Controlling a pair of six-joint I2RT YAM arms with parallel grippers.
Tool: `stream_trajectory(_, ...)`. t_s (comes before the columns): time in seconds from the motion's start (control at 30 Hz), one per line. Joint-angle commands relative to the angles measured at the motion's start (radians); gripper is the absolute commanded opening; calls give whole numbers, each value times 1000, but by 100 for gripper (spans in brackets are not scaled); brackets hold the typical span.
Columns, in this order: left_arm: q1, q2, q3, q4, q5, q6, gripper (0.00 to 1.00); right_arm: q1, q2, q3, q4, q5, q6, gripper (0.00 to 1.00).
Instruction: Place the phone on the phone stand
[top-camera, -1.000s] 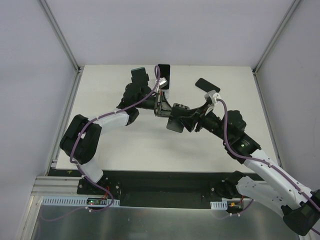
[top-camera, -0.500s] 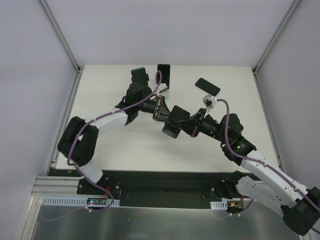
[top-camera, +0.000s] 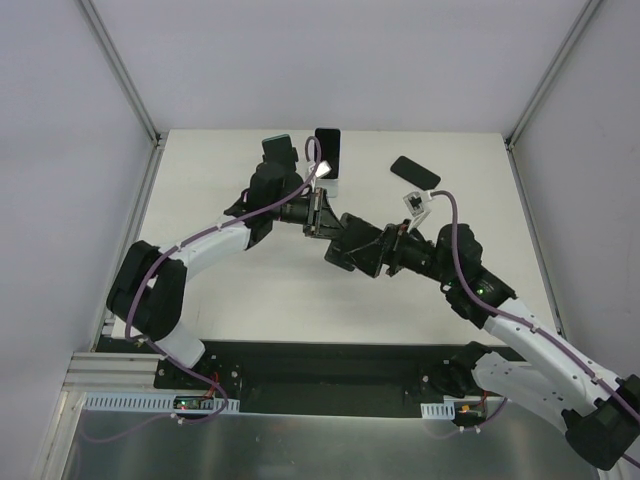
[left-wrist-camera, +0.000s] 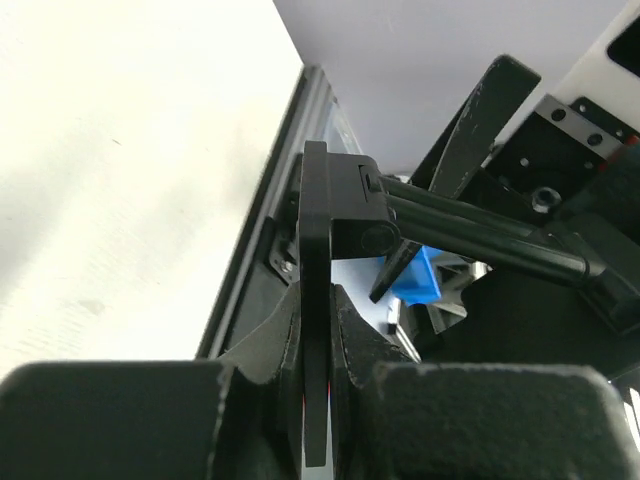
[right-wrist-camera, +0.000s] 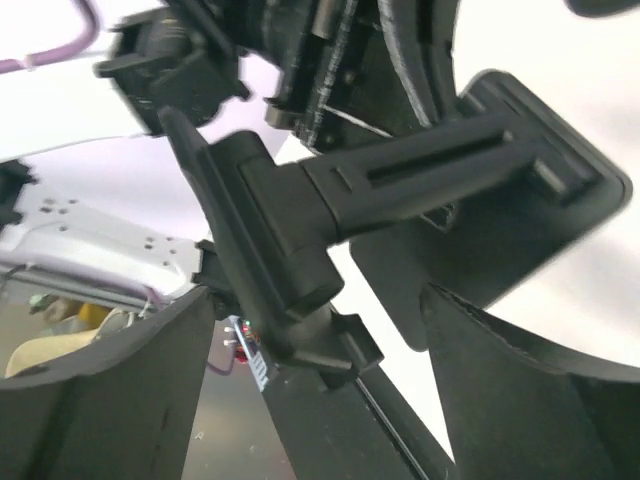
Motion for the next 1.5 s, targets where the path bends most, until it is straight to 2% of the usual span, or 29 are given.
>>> stream_trajectory(0.0,15,-105,34,-85,-130,146,0,100,-36,167,-349,331,-63,99)
stream_trajectory(0.07,24,-125,57,-209,-189,218,0,169,-36,197,-437,419,-65,96)
stream_trajectory(0.1,33,-140,60,-226,-230,237,0,186,-28,226,-461,532,-50,96)
stream_trajectory(0.2,38,-174,42,-233,-285,252,0,233,10,276,-506,672,-30,96)
stream_trajectory(0.4,40,-200,34,-277,-353,283,0,298,125,391,-524,821,-23,96)
stream_trajectory(0.57,40,-226,28,-320,-442,309,0,330,191,438,-475,890,-11,96)
stream_trajectory(0.8,40,-270,10,-337,-523,306,0,342,273,515,-529,1005,76,99)
stream_trajectory(1.07,40,-321,-1,-363,-617,327,0,341,383,590,-561,1016,113,87)
stream_trajectory(1.13,40,-324,-3,-363,-620,329,0,341,392,586,-551,1016,113,76)
stream_trajectory(1.17,40,-324,-3,-363,-623,329,0,341,391,583,-541,1013,110,66)
stream_trajectory(1.23,40,-326,-1,-368,-626,331,0,336,389,557,-505,1001,108,56)
stream_trajectory(1.27,44,-329,0,-369,-620,332,0,330,386,549,-495,990,107,41)
stream_trajectory(1.3,47,-327,8,-375,-611,334,0,321,382,541,-478,963,99,32)
stream_trajectory(1.33,56,-329,14,-378,-599,334,5,301,377,537,-474,949,87,23)
stream_trajectory(1.37,76,-332,17,-380,-573,329,16,292,374,531,-471,935,61,6)
stream_trajectory(1.4,92,-335,19,-380,-565,321,38,283,369,527,-469,923,49,1)
stream_trajectory(1.47,124,-352,16,-378,-559,292,52,252,349,512,-466,917,3,1)
